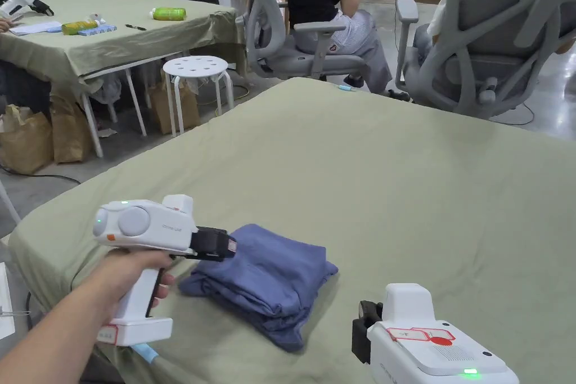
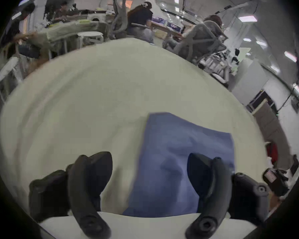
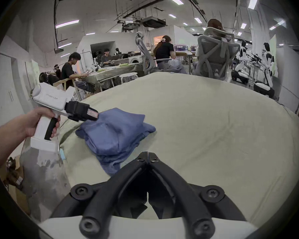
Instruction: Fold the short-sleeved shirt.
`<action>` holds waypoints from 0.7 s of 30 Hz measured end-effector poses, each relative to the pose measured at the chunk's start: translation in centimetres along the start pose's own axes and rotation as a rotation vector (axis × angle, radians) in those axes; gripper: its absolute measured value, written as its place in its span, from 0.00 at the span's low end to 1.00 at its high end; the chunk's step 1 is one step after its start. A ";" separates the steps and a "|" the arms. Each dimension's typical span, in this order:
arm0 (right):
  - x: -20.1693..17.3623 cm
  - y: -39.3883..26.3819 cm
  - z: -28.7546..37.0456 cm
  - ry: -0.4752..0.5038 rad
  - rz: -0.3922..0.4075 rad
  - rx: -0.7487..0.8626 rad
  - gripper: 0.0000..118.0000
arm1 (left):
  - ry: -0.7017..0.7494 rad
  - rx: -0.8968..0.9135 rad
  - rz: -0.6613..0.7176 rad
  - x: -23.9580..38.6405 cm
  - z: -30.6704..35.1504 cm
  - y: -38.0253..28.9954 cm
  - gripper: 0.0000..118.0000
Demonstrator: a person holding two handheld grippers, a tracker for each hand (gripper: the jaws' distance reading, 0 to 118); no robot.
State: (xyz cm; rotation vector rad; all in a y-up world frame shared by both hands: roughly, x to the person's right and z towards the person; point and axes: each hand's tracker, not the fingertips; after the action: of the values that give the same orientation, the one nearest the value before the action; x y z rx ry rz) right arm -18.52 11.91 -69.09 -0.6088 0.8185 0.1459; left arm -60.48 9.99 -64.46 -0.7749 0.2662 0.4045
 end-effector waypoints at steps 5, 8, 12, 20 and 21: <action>1.2 0.1 1.6 -0.010 -0.011 0.016 0.00 | 0.128 0.075 0.070 -0.2 4.6 -0.1 0.01; 2.6 0.2 3.5 -0.023 -0.027 0.033 0.00 | 0.202 0.117 -0.027 3.3 6.4 -1.2 0.00; 6.1 0.4 8.0 -0.115 -0.021 0.091 0.00 | 0.117 0.225 -0.065 11.0 8.8 -2.8 0.00; 16.4 0.2 21.2 -0.375 -0.019 0.219 0.00 | -0.070 0.481 -0.244 30.3 13.3 -6.5 0.00; 17.8 0.1 23.2 -0.406 -0.026 0.243 0.00 | -0.084 0.512 -0.265 32.5 14.0 -6.9 0.00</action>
State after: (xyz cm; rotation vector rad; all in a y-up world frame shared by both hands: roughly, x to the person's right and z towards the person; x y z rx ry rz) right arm 8.45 23.16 -69.82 -0.3430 0.4256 0.1378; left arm -27.32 23.96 -62.77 -0.2824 0.1738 0.1061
